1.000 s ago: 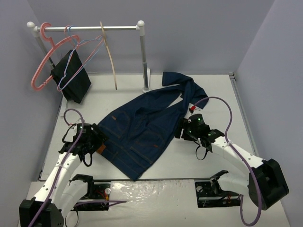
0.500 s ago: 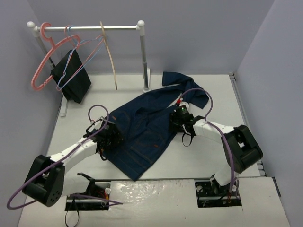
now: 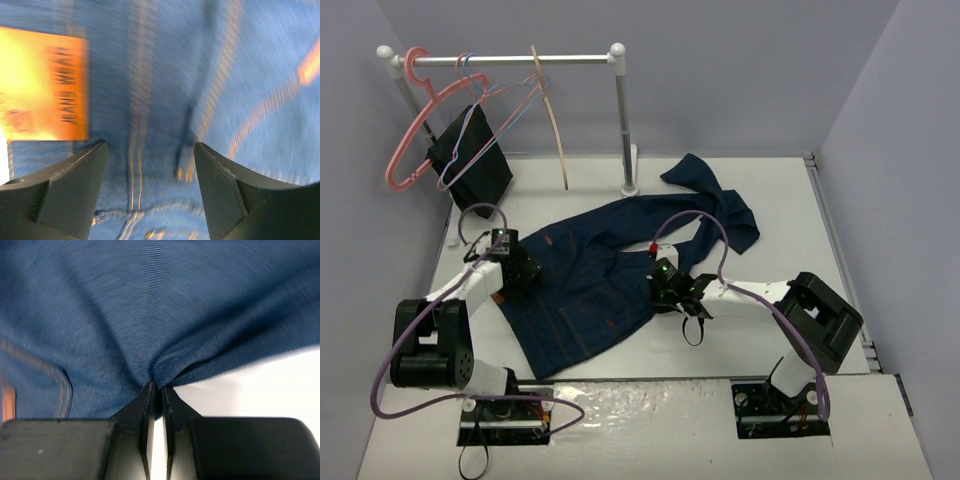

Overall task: Place the trousers on the hanger
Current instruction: Flatten out the trousers at the center of the board.

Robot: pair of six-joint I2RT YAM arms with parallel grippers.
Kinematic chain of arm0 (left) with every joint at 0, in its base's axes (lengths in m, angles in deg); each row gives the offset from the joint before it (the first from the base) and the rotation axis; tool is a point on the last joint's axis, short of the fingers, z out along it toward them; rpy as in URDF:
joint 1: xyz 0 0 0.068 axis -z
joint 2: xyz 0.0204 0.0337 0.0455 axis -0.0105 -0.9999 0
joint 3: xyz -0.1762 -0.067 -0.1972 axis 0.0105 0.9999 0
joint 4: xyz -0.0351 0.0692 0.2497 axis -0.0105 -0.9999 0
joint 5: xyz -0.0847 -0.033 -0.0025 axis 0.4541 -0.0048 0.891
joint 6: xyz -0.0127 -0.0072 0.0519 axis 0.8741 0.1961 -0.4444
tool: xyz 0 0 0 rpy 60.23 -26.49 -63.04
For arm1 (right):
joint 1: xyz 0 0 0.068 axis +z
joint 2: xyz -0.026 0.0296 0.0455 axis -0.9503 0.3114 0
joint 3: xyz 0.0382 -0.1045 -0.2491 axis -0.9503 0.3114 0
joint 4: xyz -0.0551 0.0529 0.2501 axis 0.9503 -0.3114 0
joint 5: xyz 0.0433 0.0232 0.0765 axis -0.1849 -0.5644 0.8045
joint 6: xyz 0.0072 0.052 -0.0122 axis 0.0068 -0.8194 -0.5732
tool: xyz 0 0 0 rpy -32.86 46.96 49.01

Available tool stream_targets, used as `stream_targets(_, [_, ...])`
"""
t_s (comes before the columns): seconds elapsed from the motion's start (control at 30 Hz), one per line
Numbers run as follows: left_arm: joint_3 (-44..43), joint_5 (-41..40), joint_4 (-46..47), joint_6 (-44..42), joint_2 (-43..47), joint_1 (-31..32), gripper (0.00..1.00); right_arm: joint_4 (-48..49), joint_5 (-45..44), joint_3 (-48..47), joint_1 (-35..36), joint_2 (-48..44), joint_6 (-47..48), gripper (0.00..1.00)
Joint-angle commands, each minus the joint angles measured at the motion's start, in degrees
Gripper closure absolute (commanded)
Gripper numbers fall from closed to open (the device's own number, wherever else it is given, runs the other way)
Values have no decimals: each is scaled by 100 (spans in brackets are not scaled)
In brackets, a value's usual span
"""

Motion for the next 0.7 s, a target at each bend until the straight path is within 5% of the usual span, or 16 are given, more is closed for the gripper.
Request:
stream_targets(0.0, [-579, -55, -478, -645, -157, -811, 33, -1038, 433, -966, 1088, 132, -117, 95])
stream_targets(0.13, [-1253, 213, -463, -1015, -76, -1107, 33, -1472, 476, -1911, 1342, 334, 152, 79])
stream_targets(0.3, [-1581, 495, -750, -1698, 595, -589, 32, -1917, -500, -2209, 1004, -94, 239, 54])
stream_targets(0.5, [-1115, 325, -1086, -1833, 1871, 1795, 32, -2200, -706, -1406, -779, -1387, 222, 52])
stream_targets(0.67, [-945, 302, -714, -1570, 1789, 3294, 32, -2230, -420, -1238, -2661, -1415, 550, 52])
